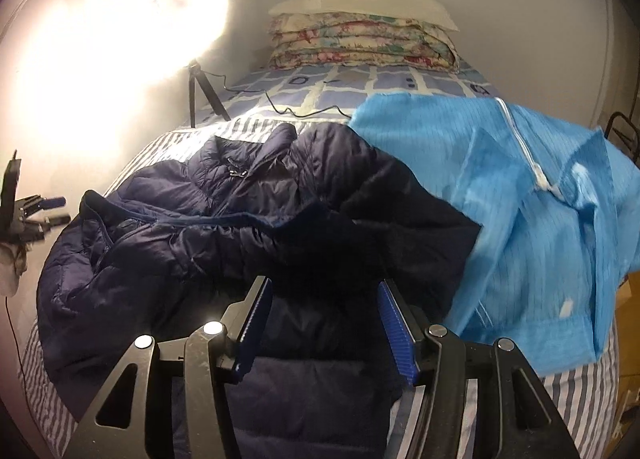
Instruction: Fold large clothes
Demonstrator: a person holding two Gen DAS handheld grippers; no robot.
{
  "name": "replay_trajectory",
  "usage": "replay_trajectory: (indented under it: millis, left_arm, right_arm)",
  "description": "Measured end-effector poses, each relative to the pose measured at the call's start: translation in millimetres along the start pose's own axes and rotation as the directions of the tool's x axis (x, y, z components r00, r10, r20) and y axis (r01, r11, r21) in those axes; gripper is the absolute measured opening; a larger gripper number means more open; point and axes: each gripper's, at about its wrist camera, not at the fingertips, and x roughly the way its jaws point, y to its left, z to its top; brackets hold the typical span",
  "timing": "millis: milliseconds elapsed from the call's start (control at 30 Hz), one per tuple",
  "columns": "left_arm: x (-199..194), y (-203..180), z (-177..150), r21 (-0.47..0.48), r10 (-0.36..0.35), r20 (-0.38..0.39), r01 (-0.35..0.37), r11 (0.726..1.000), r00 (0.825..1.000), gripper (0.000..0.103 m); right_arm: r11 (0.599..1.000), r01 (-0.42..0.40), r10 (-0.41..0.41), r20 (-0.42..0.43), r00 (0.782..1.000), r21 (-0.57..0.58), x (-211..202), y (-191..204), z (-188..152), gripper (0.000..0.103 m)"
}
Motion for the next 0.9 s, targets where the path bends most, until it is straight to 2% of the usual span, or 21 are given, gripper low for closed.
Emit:
replay_trajectory:
  millis: [200,233,267,300,367,433,567,667,700,733,767,800,833,900]
  left_arm:
    - [20,-7,3,0.014,0.02,-0.01,-0.02,1.0,1.0,0.068]
    - [23,-9,3,0.032,0.024,-0.012,-0.024,0.999,1.0,0.064]
    - [25,-12,3,0.049,0.031,-0.016,-0.03,0.998,0.999,0.048]
    - [30,-13,4,0.057,0.035,-0.024,-0.034,0.998,0.999,0.027]
    - [36,-12,4,0.051,0.026,-0.045,-0.024,0.998,0.999,0.004]
    - [38,-12,5,0.049,0.02,-0.043,-0.018,0.999,0.999,0.001]
    - [31,-7,7,0.028,-0.002,-0.019,0.002,1.0,1.0,0.0]
    - [23,3,8,-0.028,-0.031,0.022,0.032,0.999,0.999,0.0]
    - [22,8,9,-0.054,-0.039,0.023,0.04,0.998,0.999,0.01]
    - [23,11,9,-0.074,-0.053,0.013,0.053,0.996,0.999,0.023]
    - [23,13,9,-0.077,-0.058,0.014,0.059,0.995,0.998,0.055]
    - [23,11,9,-0.062,-0.037,0.029,0.039,0.997,0.999,0.075]
    - [24,9,10,-0.048,-0.019,0.038,0.021,0.999,0.999,0.077]
    - [32,0,11,-0.001,-0.008,0.028,0.008,1.0,1.0,0.077]
  right_arm:
    - [0.994,0.043,-0.044,0.0,0.999,-0.096,9,18,8,0.06]
    - [0.993,0.039,-0.04,-0.004,0.999,-0.109,11,20,9,0.051]
    - [0.993,0.037,-0.039,-0.012,0.999,-0.115,12,21,9,0.037]
    - [0.992,0.039,-0.042,-0.021,0.999,-0.122,14,21,10,0.031]
    - [0.99,0.046,-0.05,-0.022,0.999,-0.133,15,22,9,0.022]
    - [0.988,0.056,-0.061,-0.031,0.998,-0.143,17,23,7,0.004]
    - [0.984,0.059,-0.064,-0.024,0.998,-0.166,14,22,5,0.0]
    - [0.988,0.049,-0.051,-0.013,0.999,-0.149,11,17,6,0.0]
    - [0.989,0.042,-0.043,-0.005,0.999,-0.142,9,16,6,0.0]
    - [0.991,0.04,-0.041,-0.003,0.999,-0.131,7,14,7,0.012]
    - [0.992,0.033,-0.033,0.001,0.999,-0.122,5,13,8,0.039]
    - [0.992,0.03,-0.03,0.008,1.0,-0.118,4,13,10,0.05]
    - [0.992,0.037,-0.034,0.027,0.999,-0.124,2,14,10,0.06]
    - [0.99,0.044,-0.04,0.031,0.999,-0.134,5,18,12,0.06]
